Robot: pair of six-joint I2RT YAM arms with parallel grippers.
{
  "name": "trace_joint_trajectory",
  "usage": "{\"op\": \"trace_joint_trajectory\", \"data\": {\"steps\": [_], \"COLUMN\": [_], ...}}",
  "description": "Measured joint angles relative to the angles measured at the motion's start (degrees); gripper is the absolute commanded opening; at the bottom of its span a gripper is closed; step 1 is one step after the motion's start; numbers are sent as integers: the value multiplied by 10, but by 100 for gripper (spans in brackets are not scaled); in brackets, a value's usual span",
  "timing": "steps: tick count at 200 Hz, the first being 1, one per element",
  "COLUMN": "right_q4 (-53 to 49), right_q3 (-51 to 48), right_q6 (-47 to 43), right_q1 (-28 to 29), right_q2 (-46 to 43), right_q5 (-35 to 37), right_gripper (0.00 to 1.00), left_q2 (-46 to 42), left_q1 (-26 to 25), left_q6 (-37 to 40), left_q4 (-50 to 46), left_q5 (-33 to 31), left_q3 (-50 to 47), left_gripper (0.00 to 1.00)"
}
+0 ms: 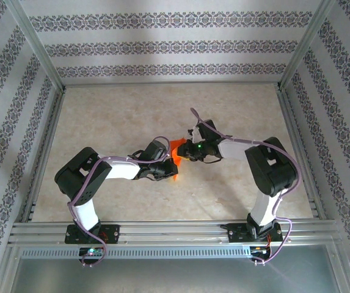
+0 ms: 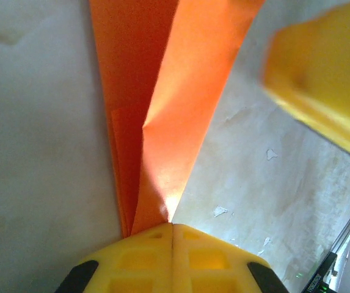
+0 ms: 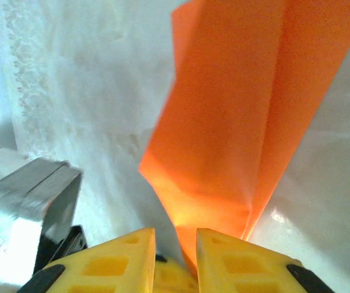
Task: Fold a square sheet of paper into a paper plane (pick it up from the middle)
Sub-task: Fold the wing for the fifth time at the center of the table.
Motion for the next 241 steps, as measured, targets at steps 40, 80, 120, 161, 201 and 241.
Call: {"op": "trace_joint_trajectory", "data": {"steps": [40,80,120,161,201,241], "right_q4": [-2,-10,-10,-10,-9,-24], "right_q3": [-40,-38,-26,-15,-10,6], "right_q6": [-9,-14,-14,-16,-15,-16], "right_q1": [8,31,38,38,38,43], "right_q2": [-41,-26,10,24,41,52], "right_q5": [45,51,45,32,30,30], "right_gripper": [15,10,8,8,8,9], "left_q2": [-3,-5,-5,-6,-6,-12], "left_q1": [0,0,0,1,1,1], "left_q6": [15,17,18,18,18,18], "left_q4": [5,11,20,26,33,33], "left_q5": [-2,-2,-2,-2,-2,-3], "left_q3": [-6,-11,-16,-19,-23,-28], "left_gripper": [3,2,2,1,1,3]}}
